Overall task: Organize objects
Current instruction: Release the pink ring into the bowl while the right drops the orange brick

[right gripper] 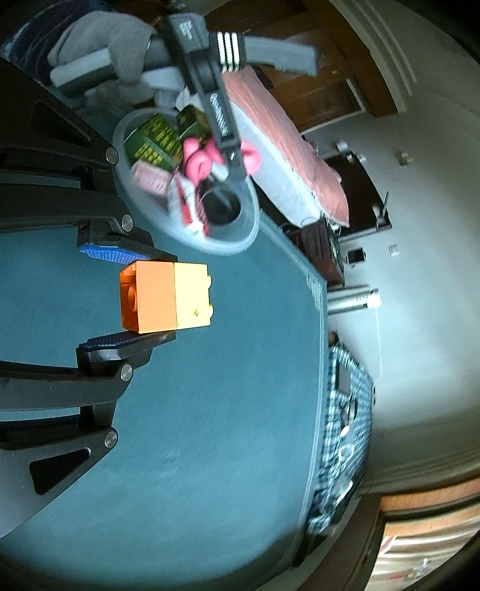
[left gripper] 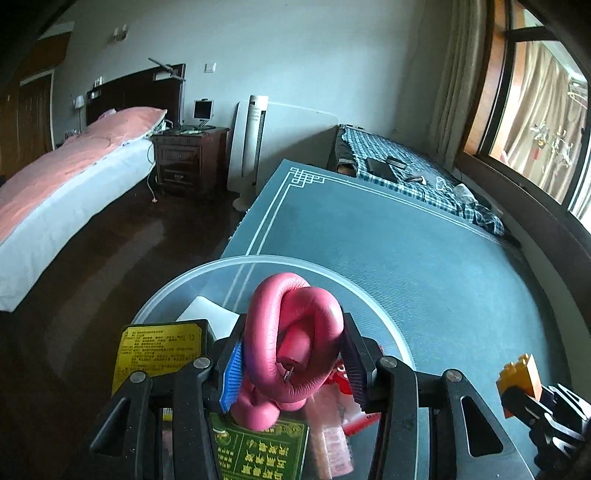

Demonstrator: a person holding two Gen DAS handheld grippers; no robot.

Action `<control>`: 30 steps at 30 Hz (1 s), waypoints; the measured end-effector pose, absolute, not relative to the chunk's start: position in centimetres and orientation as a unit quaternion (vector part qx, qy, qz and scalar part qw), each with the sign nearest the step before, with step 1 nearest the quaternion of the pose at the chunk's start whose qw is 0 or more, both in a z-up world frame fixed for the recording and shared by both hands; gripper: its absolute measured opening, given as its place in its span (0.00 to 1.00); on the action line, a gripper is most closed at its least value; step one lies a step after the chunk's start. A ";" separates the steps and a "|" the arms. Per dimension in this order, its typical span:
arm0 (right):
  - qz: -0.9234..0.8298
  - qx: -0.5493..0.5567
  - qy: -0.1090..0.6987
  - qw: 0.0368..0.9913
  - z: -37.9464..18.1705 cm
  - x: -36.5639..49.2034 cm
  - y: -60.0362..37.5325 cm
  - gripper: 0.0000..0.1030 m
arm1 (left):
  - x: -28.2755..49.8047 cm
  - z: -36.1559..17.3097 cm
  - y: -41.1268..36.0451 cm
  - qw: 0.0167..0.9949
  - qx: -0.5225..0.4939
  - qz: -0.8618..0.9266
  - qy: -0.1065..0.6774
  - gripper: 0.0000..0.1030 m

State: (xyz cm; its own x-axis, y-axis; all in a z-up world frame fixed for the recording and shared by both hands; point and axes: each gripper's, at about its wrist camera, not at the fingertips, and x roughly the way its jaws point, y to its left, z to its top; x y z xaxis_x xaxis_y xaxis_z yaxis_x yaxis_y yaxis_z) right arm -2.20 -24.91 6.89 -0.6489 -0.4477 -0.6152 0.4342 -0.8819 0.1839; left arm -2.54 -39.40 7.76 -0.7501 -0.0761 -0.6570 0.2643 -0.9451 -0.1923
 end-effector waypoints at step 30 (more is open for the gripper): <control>-0.870 0.336 0.033 0.359 6.6 -4.2 -36.7 0.33 | 3.0 12.2 -43.4 0.125 0.261 -0.938 0.190 0.86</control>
State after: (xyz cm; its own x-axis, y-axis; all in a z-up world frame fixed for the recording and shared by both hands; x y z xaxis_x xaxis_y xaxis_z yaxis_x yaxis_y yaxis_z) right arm -4.22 -36.75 6.62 -0.5171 -0.6018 -0.6087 0.6463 -0.7408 0.1833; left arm 3.02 -43.37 12.20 -0.8331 -0.1355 -0.5363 0.3331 -0.8969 -0.2907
